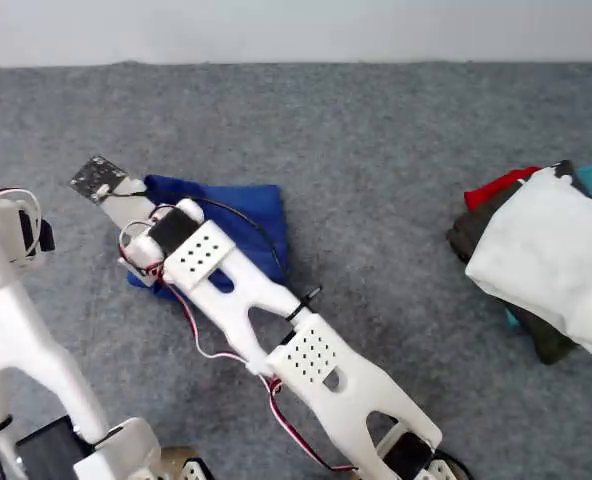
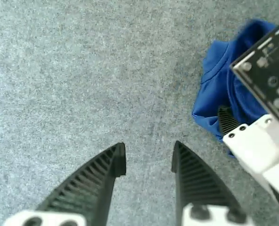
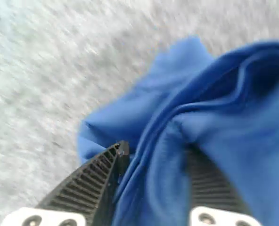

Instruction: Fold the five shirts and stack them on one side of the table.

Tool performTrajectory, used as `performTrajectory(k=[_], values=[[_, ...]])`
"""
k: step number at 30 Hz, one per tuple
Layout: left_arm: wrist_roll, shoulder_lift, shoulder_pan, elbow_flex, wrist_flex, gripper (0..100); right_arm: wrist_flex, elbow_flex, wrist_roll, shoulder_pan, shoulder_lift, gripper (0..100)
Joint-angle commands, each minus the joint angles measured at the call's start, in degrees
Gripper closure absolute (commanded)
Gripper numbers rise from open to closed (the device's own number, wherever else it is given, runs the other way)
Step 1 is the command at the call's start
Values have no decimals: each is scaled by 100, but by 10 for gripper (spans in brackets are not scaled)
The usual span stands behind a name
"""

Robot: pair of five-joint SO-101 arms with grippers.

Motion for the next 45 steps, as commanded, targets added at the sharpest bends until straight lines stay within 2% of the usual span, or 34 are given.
performTrajectory(k=[1, 5, 8, 18, 21, 30, 34, 40, 45], values=[[-79, -229, -18, -171, 105, 827, 22, -905, -35, -75, -31, 673], [-79, -229, -26, -171, 105, 827, 242, -1644, -53, -31, -31, 673], [-79, -229, -26, -171, 105, 827, 497, -1635, -53, 119, -286, 673], [-79, -229, -466, -189, 105, 827, 1288, -1363, -53, 1437, -31, 673], [-79, -229, -448, -180, 105, 827, 1411, -1345, -62, 1279, 119, 673], [-79, -229, -457, -180, 105, 827, 822, -1354, -53, 13, 848, 673], [-79, -229, -457, -180, 105, 827, 796, -1363, -53, -215, 989, 673], [-79, -229, -457, -180, 105, 827, 866, -1653, -18, -22, 804, 673], [-79, -229, -457, -180, 105, 827, 875, -1591, -18, 857, 13, 673]])
